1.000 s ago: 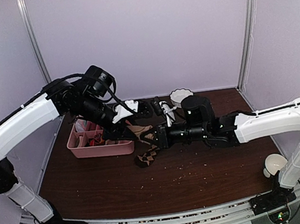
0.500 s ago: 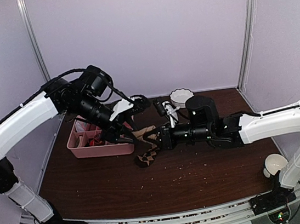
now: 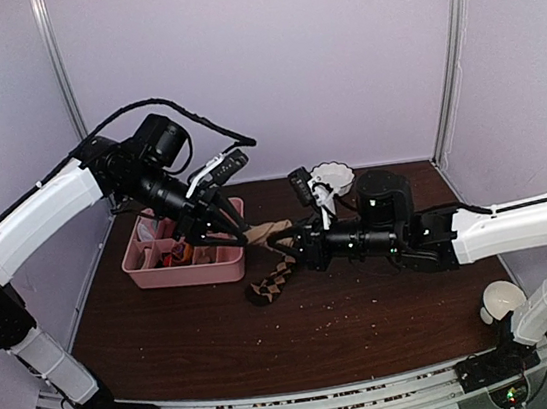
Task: Roll the socks
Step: Roll the sock at the center of the board.
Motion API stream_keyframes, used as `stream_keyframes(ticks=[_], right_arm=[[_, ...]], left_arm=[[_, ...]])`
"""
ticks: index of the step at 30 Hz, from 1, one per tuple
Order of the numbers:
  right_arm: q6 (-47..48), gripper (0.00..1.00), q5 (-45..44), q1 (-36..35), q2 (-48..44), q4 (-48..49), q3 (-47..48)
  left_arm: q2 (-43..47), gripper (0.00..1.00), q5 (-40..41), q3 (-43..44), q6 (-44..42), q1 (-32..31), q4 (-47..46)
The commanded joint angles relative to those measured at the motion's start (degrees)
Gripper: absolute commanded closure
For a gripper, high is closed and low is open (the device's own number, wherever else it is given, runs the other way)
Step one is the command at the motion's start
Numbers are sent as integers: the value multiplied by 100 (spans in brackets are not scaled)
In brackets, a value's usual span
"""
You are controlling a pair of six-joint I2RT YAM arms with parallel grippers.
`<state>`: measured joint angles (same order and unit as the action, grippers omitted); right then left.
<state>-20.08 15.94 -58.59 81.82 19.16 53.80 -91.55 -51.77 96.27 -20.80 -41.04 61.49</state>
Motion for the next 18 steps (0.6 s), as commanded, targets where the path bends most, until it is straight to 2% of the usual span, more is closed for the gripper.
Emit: stream_keyframes(ticks=[1, 3, 8, 10, 12, 14, 18], right_arm=[[259, 100, -300, -37, -214, 236, -80], [370, 100, -351, -81, -234, 189, -36], [652, 100, -515, -258, -269, 157, 80], [741, 100, -569, -331, -271, 121, 138], [779, 100, -554, -364, -276, 131, 173], [812, 100, -511, -385, -293, 185, 179], [839, 100, -419, -425, -283, 185, 240]], left_arm=[[66, 65, 9, 185, 142, 17, -60], [116, 69, 507, 65, 384, 14, -336], [166, 86, 1797, -76, 629, -27, -688], [172, 91, 1925, -55, 630, -27, -702], [195, 92, 1996, -77, 641, -34, -744], [197, 88, 2033, -117, 630, -40, -761], [214, 61, 1652, -187, 578, -36, -678]])
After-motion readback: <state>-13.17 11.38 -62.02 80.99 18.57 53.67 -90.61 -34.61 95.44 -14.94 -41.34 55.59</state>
